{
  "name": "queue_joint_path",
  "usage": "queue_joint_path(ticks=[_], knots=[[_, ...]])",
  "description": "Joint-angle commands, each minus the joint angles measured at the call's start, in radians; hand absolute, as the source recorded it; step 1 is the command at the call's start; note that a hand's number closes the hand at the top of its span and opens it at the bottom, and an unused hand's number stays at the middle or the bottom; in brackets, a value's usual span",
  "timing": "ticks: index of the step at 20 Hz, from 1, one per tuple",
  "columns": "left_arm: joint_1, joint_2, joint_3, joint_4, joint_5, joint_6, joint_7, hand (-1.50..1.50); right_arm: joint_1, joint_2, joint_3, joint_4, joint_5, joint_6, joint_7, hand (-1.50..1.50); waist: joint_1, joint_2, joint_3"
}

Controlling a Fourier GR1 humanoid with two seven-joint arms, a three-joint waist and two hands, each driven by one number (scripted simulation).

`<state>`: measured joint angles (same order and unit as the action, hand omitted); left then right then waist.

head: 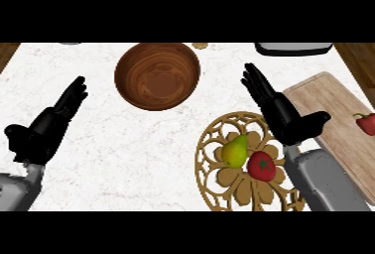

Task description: Pick the tomato from the placemat and place it in the bowl

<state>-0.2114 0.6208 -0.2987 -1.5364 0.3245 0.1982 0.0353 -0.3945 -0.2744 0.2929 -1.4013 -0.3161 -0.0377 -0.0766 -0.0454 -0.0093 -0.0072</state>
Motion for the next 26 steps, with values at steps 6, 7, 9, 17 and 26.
queue_joint_path(ticks=[6, 7, 9, 17, 26], knots=[[0.05, -0.098, 0.18, -0.028, 0.164, 0.054, -0.073, 0.0, 0.189, 0.034, -0.253, -0.028, 0.03, -0.496, 0.151, -1.5, -0.006, -0.015, -0.002], [0.027, -0.086, 0.134, -0.026, 0.127, 0.046, -0.047, 0.0, 0.246, -0.215, -0.126, 0.151, 0.25, -0.398, 0.224, -1.5, -0.024, 0.031, -0.046], [0.046, -0.121, 0.174, -0.041, 0.186, 0.055, -0.054, 0.0, 0.31, -0.124, -0.251, 0.16, 0.217, -0.634, 0.271, -1.5, -0.033, 0.0, -0.01], [0.078, -0.16, 0.167, -0.052, 0.215, -0.012, -0.1, 0.0, 0.389, -0.295, -0.144, -0.075, 0.526, -0.854, 0.605, -1.5, 0.021, 0.004, -0.002], [0.09, -0.157, 0.163, -0.083, 0.235, -0.048, -0.092, 0.0, 0.355, -0.463, 0.061, -0.176, 0.348, -0.236, 1.053, -1.5, 0.088, 0.009, -0.004]])
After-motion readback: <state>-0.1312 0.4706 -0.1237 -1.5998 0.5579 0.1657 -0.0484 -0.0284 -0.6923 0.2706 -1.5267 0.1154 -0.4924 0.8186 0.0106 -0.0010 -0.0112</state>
